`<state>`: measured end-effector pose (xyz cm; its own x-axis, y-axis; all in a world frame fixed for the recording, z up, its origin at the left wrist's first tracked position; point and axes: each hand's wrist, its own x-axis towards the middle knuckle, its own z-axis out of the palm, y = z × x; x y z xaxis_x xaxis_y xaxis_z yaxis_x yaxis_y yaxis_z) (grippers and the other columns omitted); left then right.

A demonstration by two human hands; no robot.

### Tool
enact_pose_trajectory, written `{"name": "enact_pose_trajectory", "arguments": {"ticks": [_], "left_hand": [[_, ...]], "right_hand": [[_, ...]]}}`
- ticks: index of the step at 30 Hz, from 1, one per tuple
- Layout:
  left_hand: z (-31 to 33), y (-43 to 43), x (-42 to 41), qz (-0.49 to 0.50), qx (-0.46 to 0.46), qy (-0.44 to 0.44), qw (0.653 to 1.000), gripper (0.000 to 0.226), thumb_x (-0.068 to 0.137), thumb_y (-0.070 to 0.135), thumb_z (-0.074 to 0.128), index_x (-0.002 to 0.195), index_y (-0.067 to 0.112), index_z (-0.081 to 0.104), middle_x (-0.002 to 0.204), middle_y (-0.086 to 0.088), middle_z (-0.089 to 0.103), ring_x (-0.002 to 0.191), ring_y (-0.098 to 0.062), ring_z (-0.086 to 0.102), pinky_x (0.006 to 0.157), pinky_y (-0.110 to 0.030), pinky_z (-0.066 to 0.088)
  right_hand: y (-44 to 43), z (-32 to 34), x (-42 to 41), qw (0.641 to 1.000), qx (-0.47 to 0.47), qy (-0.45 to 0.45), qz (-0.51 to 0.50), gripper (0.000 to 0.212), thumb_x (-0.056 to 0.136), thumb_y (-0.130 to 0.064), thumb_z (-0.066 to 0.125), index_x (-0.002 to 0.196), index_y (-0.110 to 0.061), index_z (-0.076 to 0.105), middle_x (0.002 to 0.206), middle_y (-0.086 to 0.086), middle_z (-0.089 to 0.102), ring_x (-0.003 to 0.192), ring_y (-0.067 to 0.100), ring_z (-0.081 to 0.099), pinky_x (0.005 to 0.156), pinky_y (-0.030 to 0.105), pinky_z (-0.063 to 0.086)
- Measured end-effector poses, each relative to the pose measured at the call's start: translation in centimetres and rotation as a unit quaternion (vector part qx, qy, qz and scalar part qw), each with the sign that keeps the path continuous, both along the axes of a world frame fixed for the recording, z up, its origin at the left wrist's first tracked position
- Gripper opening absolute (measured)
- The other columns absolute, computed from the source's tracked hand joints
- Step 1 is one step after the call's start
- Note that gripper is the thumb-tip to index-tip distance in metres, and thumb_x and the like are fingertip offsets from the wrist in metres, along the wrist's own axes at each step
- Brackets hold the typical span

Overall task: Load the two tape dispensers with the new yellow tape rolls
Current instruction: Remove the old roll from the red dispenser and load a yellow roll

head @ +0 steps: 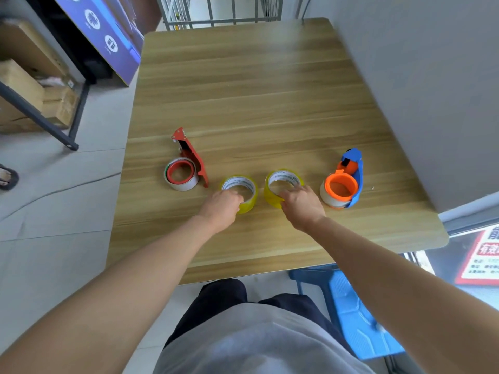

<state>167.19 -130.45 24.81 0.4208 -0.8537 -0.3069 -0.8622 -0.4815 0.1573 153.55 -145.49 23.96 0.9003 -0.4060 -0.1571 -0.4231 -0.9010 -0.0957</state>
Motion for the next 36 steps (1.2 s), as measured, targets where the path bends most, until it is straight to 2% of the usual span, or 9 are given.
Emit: {"name": "enact_pose_trajectory", "arguments": {"ticks": [3,6,8,12,16,18,23,30,36], "left_hand": [[-0.5,0.0,0.2,0.001,0.002,-0.006,1.0,0.022,0.089,0.005,0.046,0.105,0.005,0.062,0.109,-0.01,0.063,0.101,-0.032,0.058,0.083,-0.04,0.047],[-0.9,0.0,0.2,0.007,-0.001,-0.003,1.0,0.023,0.088,0.001,0.045,0.104,0.004,0.061,0.108,-0.01,0.062,0.1,-0.031,0.057,0.082,-0.04,0.048],[-1.2,-0.1,0.2,0.009,-0.005,-0.002,1.0,0.024,0.086,-0.003,0.044,0.103,0.004,0.06,0.106,-0.01,0.062,0.099,-0.031,0.057,0.081,-0.04,0.048],[-1.4,-0.2,0.2,0.018,-0.005,0.01,1.0,0.028,0.084,-0.006,0.041,0.104,0.003,0.059,0.107,-0.012,0.061,0.099,-0.031,0.056,0.081,-0.041,0.047],[-0.5,-0.2,0.8,0.027,-0.024,0.051,0.998,0.027,0.089,0.01,0.046,0.113,0.009,0.058,0.116,-0.01,0.059,0.106,-0.032,0.056,0.085,-0.041,0.046],[0.5,-0.2,1.4,0.036,-0.063,0.056,0.996,0.026,0.09,0.015,0.048,0.113,0.01,0.059,0.117,-0.01,0.06,0.106,-0.032,0.056,0.087,-0.041,0.047],[3.5,0.1,3.2,0.062,-0.146,0.023,0.987,0.025,0.091,0.011,0.045,0.108,0.009,0.064,0.107,-0.011,0.065,0.098,-0.034,0.059,0.084,-0.043,0.048],[5.5,2.0,4.9,0.082,-0.181,0.02,0.98,0.025,0.091,0.007,0.044,0.105,0.007,0.065,0.104,-0.012,0.066,0.096,-0.034,0.061,0.081,-0.043,0.049],[5.3,4.2,6.7,0.158,-0.18,0.024,0.971,0.025,0.088,0.006,0.046,0.109,0.007,0.061,0.11,-0.012,0.061,0.102,-0.032,0.057,0.085,-0.041,0.046]], "right_hand": [[-0.3,-0.4,0.2,1.0,-0.007,0.008,0.007,0.029,0.089,-0.007,0.045,0.113,-0.014,0.06,0.109,0.01,0.068,0.109,0.029,0.055,0.09,0.032,0.034],[-0.2,-0.9,0.1,1.0,-0.01,0.018,0.023,0.044,0.087,-0.003,0.044,0.127,-0.02,0.053,0.112,0.008,0.067,0.112,0.028,0.053,0.096,0.032,0.033],[-0.1,-1.1,0.2,0.999,-0.02,0.03,0.029,0.047,0.086,-0.002,0.044,0.128,-0.022,0.051,0.111,0.007,0.067,0.112,0.028,0.053,0.097,0.032,0.033],[0.1,-0.8,0.6,0.999,-0.008,0.04,0.012,0.041,0.085,-0.002,0.044,0.12,-0.019,0.056,0.109,0.008,0.067,0.11,0.028,0.053,0.096,0.033,0.034],[0.4,0.6,1.7,1.0,-0.019,0.003,0.008,0.024,0.088,-0.008,0.042,0.103,-0.011,0.06,0.106,0.011,0.067,0.107,0.03,0.053,0.09,0.034,0.035],[0.4,1.7,2.7,1.0,-0.014,-0.016,0.008,0.026,0.092,-0.013,0.041,0.109,-0.01,0.06,0.111,0.011,0.066,0.11,0.03,0.052,0.091,0.034,0.035],[0.6,5.4,4.9,0.996,0.045,-0.078,-0.018,0.031,0.095,-0.022,0.042,0.116,-0.008,0.059,0.117,0.012,0.064,0.118,0.029,0.047,0.093,0.036,0.036],[1.5,8.6,6.8,0.988,0.079,-0.132,-0.014,0.031,0.095,-0.022,0.046,0.119,-0.008,0.059,0.13,0.01,0.055,0.122,0.029,0.041,0.102,0.034,0.033],[3.2,9.2,8.8,0.984,0.112,-0.135,-0.015,0.029,0.095,-0.021,0.047,0.117,-0.007,0.06,0.129,0.009,0.056,0.122,0.029,0.041,0.101,0.035,0.035]]}}
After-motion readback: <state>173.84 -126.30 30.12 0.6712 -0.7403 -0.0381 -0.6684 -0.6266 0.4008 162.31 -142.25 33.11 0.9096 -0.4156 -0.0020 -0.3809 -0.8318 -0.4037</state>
